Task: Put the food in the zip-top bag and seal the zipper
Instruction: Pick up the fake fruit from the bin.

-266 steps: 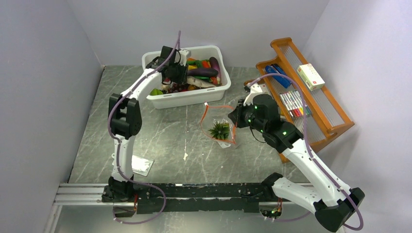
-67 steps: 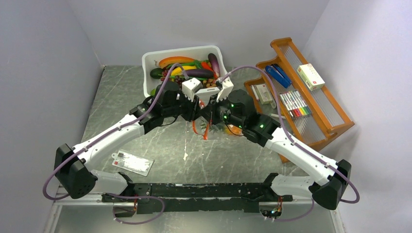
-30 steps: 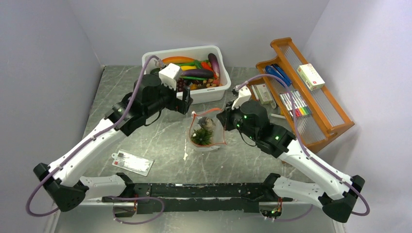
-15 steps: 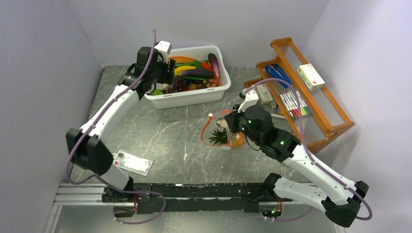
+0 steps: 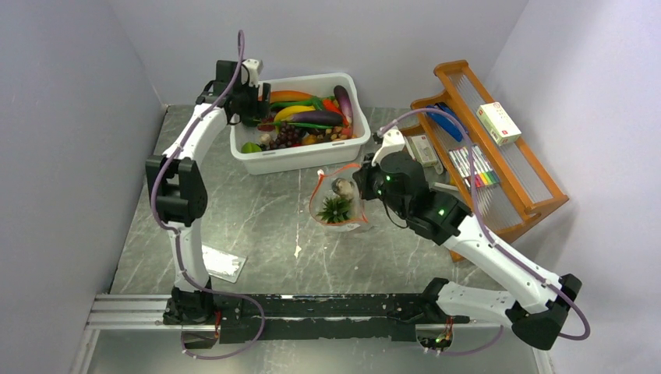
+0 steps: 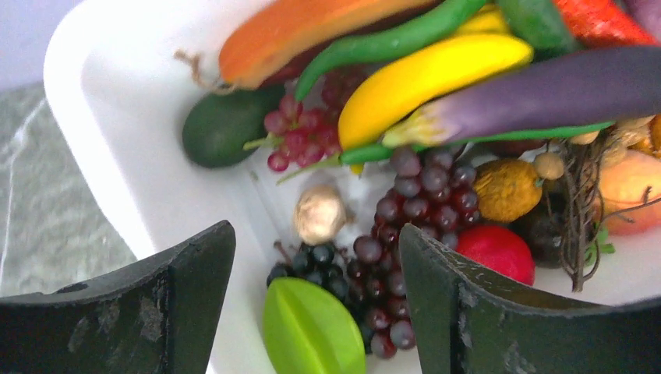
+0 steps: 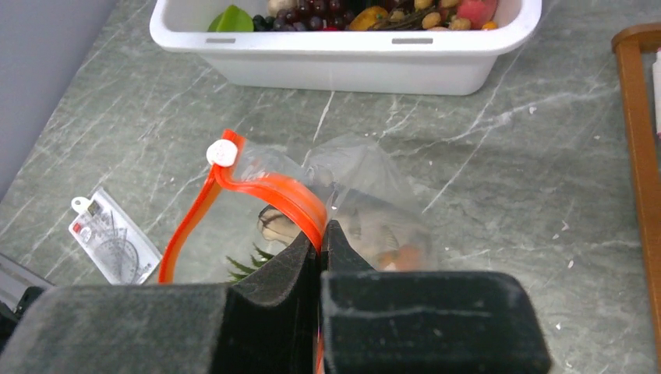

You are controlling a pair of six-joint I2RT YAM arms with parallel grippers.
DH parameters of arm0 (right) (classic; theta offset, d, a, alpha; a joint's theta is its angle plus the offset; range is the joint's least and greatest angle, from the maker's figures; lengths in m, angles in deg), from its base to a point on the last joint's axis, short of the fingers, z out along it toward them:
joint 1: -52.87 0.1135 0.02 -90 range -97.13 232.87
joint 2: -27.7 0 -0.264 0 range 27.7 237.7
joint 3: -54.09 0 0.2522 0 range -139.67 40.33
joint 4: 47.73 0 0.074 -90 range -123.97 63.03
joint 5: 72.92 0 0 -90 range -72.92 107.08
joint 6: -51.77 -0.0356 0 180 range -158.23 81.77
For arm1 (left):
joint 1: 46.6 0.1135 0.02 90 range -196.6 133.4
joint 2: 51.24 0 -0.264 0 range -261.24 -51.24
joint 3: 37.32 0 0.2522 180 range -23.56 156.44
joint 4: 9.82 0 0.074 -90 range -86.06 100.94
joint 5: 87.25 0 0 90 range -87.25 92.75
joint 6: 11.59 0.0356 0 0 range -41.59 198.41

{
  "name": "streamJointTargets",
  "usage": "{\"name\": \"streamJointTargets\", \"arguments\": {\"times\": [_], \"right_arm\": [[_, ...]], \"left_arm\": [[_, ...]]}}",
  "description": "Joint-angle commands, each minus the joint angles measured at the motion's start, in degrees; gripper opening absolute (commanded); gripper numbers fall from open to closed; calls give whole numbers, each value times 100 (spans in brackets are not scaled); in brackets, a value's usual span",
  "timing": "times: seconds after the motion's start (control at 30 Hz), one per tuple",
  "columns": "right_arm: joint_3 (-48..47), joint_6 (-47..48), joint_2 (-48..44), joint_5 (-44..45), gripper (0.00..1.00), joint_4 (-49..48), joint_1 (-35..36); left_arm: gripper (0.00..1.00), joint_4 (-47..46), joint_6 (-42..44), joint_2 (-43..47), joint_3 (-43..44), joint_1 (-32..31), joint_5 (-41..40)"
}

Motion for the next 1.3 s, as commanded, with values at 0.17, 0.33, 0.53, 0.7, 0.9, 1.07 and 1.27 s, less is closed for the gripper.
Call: {"name": "streamJointTargets", "arguments": {"times": [0.17,0.33,0.53,0.7,0.9,1.07,1.27], "right_arm": [[-532,149,231,343,0,-108,-13],[-675,206,371,408,0,-125,-14],[-616,132,448,402,0,-140,-16],[-628,156,503,417,0,-131,-17],[-785,258,618,495,0,-21,-18],[-826,242,556,537,0,18,-23],[-913,302,491,713,0,141,-43]], "left_arm": [[69,-391,266,-660,644,-22,1118],[66,-731,248,-983,551,-30,1561],[58,-844,121,-1374,681,-68,2294],[68,-1166,146,-1387,439,-127,2701],[56,-1036,118,-1747,681,-143,2849],[41,-1103,192,-1668,573,-202,2787],[63,-1099,284,-1772,681,-224,2508]]}}
